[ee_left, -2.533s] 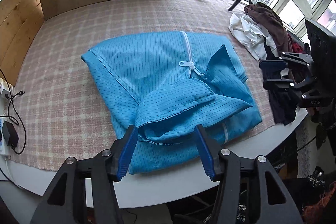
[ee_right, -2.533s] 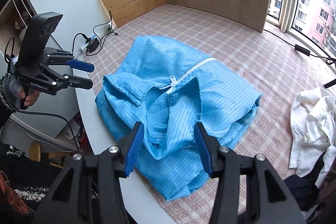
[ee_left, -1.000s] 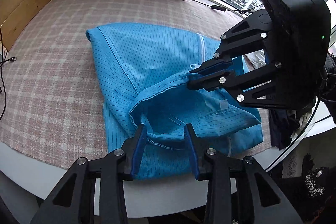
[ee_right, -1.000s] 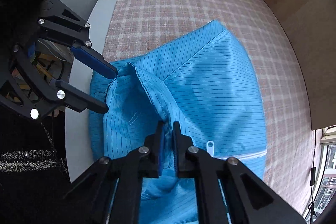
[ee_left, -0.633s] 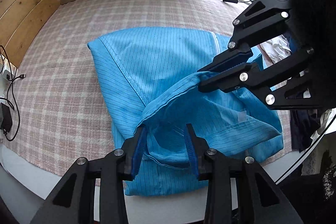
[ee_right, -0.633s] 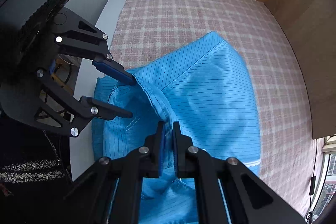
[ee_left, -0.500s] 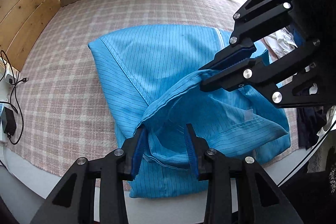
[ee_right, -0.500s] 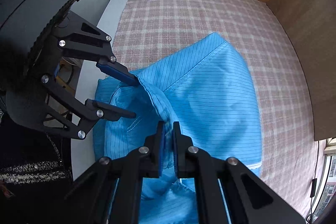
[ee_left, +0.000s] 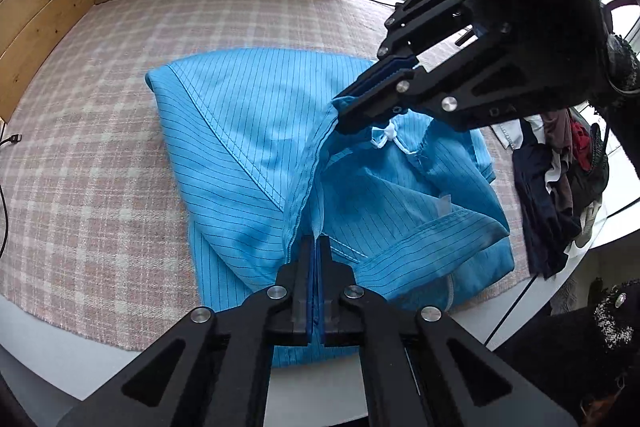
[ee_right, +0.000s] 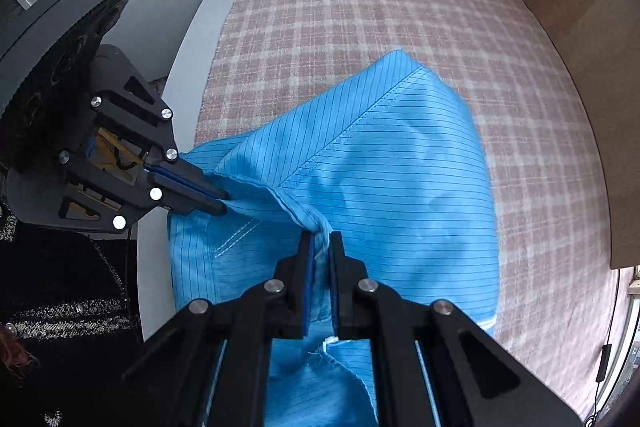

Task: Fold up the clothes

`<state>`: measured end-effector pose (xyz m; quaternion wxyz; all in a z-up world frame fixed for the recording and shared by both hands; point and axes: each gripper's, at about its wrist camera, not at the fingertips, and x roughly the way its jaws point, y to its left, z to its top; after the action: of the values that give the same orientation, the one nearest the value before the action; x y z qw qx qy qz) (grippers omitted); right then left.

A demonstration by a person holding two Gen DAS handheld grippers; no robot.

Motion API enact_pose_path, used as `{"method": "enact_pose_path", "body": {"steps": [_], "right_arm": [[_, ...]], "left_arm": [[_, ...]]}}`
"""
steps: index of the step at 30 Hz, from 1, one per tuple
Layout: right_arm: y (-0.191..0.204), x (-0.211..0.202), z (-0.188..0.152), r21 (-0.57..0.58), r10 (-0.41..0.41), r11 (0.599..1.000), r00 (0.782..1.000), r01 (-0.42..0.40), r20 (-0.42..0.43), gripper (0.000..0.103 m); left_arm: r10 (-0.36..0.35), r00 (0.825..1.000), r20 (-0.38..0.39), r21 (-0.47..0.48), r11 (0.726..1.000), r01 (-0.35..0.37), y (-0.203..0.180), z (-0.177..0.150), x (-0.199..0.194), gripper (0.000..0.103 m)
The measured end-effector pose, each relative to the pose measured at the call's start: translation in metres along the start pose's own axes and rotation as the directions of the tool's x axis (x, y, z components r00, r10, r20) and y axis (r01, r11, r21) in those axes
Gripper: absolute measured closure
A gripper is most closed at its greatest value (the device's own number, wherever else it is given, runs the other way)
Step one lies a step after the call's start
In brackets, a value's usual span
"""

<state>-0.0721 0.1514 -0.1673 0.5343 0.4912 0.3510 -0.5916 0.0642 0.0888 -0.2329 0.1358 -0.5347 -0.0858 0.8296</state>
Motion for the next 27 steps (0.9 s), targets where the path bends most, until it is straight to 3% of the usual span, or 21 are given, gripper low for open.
{"method": "enact_pose_path", "body": {"steps": [3,5,6,9,15,17,20,21,23,24,27], "right_arm": [[-0.017,0.017,0.007,0.02,-0.028,0.999,0.998,0.029,-0.055,0.089],[-0.018,0.028,0.011,0.005,-0.09,0.996,0.993,0.09,-0.078,0.08],[-0.019,0.03,0.012,0.017,-0.079,0.997,0.993,0.08,-0.084,0.08],[-0.017,0.016,0.008,0.035,-0.012,0.999,0.999,0.014,-0.048,0.078],[-0.037,-0.005,0.009,0.126,-0.139,0.983,0.99,0.136,0.009,0.078],[-0.034,-0.005,0.009,0.146,-0.108,0.984,0.994,0.102,0.029,0.078],[-0.006,-0.001,0.007,0.112,0.029,0.993,0.997,-0.036,0.068,0.078],[0.003,0.009,0.005,0.104,0.002,0.995,1.0,-0.004,0.024,0.078],[0.013,0.022,-0.006,0.087,-0.131,0.987,0.989,0.137,-0.067,0.078],[0.012,0.016,-0.014,0.111,-0.165,0.979,0.984,0.171,-0.065,0.078],[0.014,-0.024,-0.044,0.277,-0.077,0.959,0.994,0.053,0.078,0.078]], "left_arm": [[-0.067,0.997,0.029,-0.013,0.998,0.067,-0.001,-0.005,-0.01,0.103],[-0.057,0.998,0.028,-0.001,0.998,0.057,-0.002,-0.005,-0.008,0.103],[-0.06,0.998,0.023,-0.004,0.998,0.06,0.001,-0.006,-0.006,0.103],[-0.079,0.997,0.017,-0.015,0.997,0.079,0.008,-0.004,-0.003,0.103],[-0.095,0.995,0.013,-0.005,0.995,0.095,0.012,-0.009,-0.003,0.103],[-0.096,0.995,0.012,-0.01,0.995,0.096,0.015,-0.01,-0.005,0.102],[-0.116,0.993,0.006,-0.056,0.992,0.116,0.027,-0.01,-0.014,0.097],[-0.123,0.992,0.008,-0.08,0.989,0.123,0.034,-0.01,-0.02,0.094],[-0.117,0.993,0.023,-0.13,0.984,0.119,0.049,-0.011,-0.033,0.085],[-0.116,0.993,0.035,-0.151,0.981,0.12,0.056,-0.011,-0.04,0.085],[-0.149,0.988,0.043,-0.189,0.97,0.155,0.072,-0.009,-0.046,0.085]]}}
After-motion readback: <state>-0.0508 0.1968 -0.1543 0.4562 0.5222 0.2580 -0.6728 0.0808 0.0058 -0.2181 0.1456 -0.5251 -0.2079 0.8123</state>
